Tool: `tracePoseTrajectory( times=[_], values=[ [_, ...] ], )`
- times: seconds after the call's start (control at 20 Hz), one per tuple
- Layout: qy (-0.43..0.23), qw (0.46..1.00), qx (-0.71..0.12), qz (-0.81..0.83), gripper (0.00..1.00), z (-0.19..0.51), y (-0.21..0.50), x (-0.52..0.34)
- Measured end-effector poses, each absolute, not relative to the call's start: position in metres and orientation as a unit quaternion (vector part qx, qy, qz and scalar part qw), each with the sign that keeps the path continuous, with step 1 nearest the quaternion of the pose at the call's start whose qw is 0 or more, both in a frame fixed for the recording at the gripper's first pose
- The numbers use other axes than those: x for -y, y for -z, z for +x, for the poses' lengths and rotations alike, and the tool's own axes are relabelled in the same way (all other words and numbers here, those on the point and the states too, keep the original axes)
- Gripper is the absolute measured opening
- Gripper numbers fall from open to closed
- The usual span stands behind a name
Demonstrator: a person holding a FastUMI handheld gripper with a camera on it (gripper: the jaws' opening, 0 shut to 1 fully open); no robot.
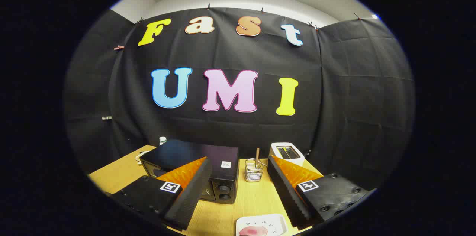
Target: Open the toaster oven, put the food inside, and close the toaster oven door.
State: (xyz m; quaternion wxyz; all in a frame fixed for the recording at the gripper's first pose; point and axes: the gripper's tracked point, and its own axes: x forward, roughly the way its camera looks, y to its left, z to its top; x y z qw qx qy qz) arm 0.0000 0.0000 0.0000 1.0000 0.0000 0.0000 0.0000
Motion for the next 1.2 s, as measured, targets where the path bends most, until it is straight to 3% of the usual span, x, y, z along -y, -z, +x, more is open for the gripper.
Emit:
tracePoseTrajectory(
  times=[1.2],
  values=[
    [0.01, 0.999, -0.041, 0.009, 0.98, -0.008, 0.024, -0.004]
  ],
)
